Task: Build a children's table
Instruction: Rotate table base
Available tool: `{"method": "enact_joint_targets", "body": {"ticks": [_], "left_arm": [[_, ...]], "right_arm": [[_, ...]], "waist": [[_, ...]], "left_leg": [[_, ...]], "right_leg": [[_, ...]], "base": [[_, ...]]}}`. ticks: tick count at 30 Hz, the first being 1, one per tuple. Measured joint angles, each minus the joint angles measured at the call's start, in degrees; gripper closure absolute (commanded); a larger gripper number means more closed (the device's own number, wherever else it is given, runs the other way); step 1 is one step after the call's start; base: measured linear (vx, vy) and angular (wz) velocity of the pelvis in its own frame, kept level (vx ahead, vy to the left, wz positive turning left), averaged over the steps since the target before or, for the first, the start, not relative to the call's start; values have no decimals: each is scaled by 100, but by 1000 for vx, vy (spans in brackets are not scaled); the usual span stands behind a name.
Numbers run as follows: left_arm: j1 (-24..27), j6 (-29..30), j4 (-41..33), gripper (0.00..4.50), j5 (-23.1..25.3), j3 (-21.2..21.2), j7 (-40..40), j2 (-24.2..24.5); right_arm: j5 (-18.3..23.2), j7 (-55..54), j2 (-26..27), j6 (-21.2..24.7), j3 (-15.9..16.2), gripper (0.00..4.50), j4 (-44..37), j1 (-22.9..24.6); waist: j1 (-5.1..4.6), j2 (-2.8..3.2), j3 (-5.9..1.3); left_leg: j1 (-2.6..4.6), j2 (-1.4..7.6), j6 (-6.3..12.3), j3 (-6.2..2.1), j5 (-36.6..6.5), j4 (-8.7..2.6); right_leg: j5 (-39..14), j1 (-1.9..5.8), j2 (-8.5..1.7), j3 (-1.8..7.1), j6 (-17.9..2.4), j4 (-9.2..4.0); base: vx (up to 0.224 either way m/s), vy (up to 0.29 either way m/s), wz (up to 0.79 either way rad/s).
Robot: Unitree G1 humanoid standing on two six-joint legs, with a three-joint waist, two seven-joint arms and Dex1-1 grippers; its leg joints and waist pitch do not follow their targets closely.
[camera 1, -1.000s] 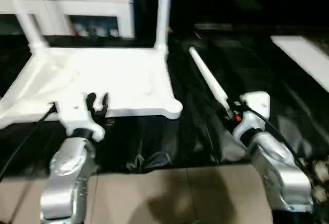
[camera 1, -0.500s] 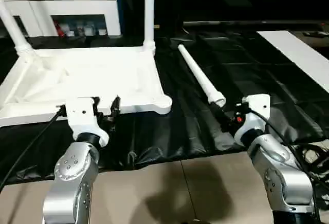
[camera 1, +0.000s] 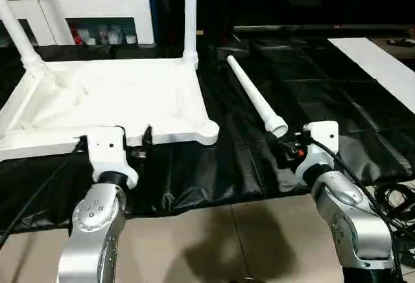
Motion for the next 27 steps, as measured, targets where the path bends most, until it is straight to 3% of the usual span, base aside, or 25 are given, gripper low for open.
{"method": "enact_joint_targets", "body": {"ticks": [2,4,6,7,10,12,14,15,16,17,18,19,20,21,22,23,24,25,26,27], "left_arm": [[-2,1,0,97,-19,5,-16,11],[-38,1,5,97,-24,32,-19,10],[-70,1,6,97,-24,48,-19,11],[-109,2,6,97,-24,50,-20,11],[-228,1,28,97,-28,-7,-28,0],[-228,3,29,97,-41,-12,-30,0],[-228,6,34,97,-63,-9,-33,5],[-220,12,44,97,-70,9,-33,12],[-216,19,49,97,-70,32,-33,21],[-214,19,49,97,-72,58,-32,27],[-205,22,52,97,-71,129,-25,45],[-204,24,54,97,-71,162,-24,69],[-201,23,51,97,-71,197,-22,105],[-201,24,51,97,-73,220,-22,106],[-200,22,45,97,-74,221,-21,103],[-184,27,56,97,-82,198,-27,76],[-192,30,63,97,-94,76,-35,-18],[-189,30,63,97,-133,-35,-58,-27],[-190,27,55,97,-154,-51,-88,-27],[-196,11,33,97,-202,-24,-154,-3]], "right_arm": [[-24,5,-21,-5,78,73,12,-4],[-63,8,-44,-22,140,73,12,-11],[-70,13,-67,-27,184,73,11,-30],[-73,13,-86,-34,180,73,9,-31],[-104,17,-158,-35,110,73,19,-21],[-116,26,-204,-35,93,73,20,-23],[-118,37,-206,-35,97,73,31,-25],[-119,46,-206,-35,111,73,41,-31],[-118,58,-196,-35,167,73,45,-47],[-117,73,-188,-35,231,73,48,-89],[-116,87,-161,-35,330,73,52,-173],[-116,98,-144,-39,386,73,49,-222],[-117,110,-136,-43,435,73,48,-257],[-122,125,-134,-60,439,73,46,-252],[-119,117,-126,-75,424,73,48,-250],[-120,78,-134,-86,380,73,54,-206],[-132,39,-178,-82,270,73,84,-127],[-160,4,-195,-78,186,73,142,-115],[-181,-40,-206,-79,147,73,160,-120],[-184,-85,-212,-82,118,73,160,-158]], "waist": [[-10,2,2],[-52,26,21],[-141,63,40],[-189,110,49],[-275,96,50],[-244,115,32],[-182,138,20],[-145,154,15],[-144,173,9],[-155,166,6],[-160,173,11],[-177,142,-3],[-166,81,-25],[-177,17,-47],[-162,-96,-59],[-123,-134,-44],[-7,-81,-38],[88,-86,-38],[161,-80,-42],[220,-48,-63]], "left_leg": [[63,-1,0,3,-1,-29],[180,14,0,-7,-5,-51],[295,31,-10,-43,-15,-85],[228,-11,-10,-169,-16,-86],[165,-97,-2,-308,-21,-85],[50,-88,48,-331,-45,-33],[-45,-81,74,-362,-30,-9],[-61,-88,133,-402,7,-12],[-31,-108,156,-478,9,-18],[-7,-174,182,-570,-6,-43],[51,-290,264,-704,-54,-55],[107,-387,307,-768,-88,-57],[177,-511,372,-818,-129,-62],[272,-654,405,-887,-175,-66],[344,-752,431,-832,-221,-64],[390,-766,503,-746,-273,-38],[325,-683,1051,-550,-397,292],[232,-689,1162,-459,-434,599],[142,-706,1155,-417,-430,750],[11,-703,1059,-369,-372,677]], "right_leg": [[-1,38,0,-10,1,-10],[-3,106,5,-68,3,-58],[-6,234,2,-169,3,-132],[-45,342,-63,-310,39,-137],[-173,376,-91,-405,39,-102],[-173,408,-183,-574,41,-100],[-192,457,-211,-682,73,-123],[-235,544,-189,-691,113,-163],[-270,611,-157,-671,90,-188],[-347,657,-116,-631,24,-177],[-517,668,-54,-489,-149,-63],[-682,659,-47,-379,-304,116],[-768,556,-23,-172,-337,401],[-824,433,23,79,-285,565],[-791,331,46,288,-117,554],[-794,388,63,440,38,603],[-848,542,178,541,-10,513],[-850,644,213,614,-19,427],[-838,742,235,632,-29,319],[-831,825,295,625,-33,221]], "base": [[0,0,0],[0,0,0],[28,0,-7],[86,9,12],[86,-2,31],[94,-12,46],[118,-9,61],[148,1,74],[220,-19,79],[220,-19,79],[242,-17,74],[208,-23,64],[208,-23,64],[182,-78,54],[165,-111,42],[165,-111,42],[213,-78,35],[203,-46,16],[203,-46,16],[144,-44,1]]}}
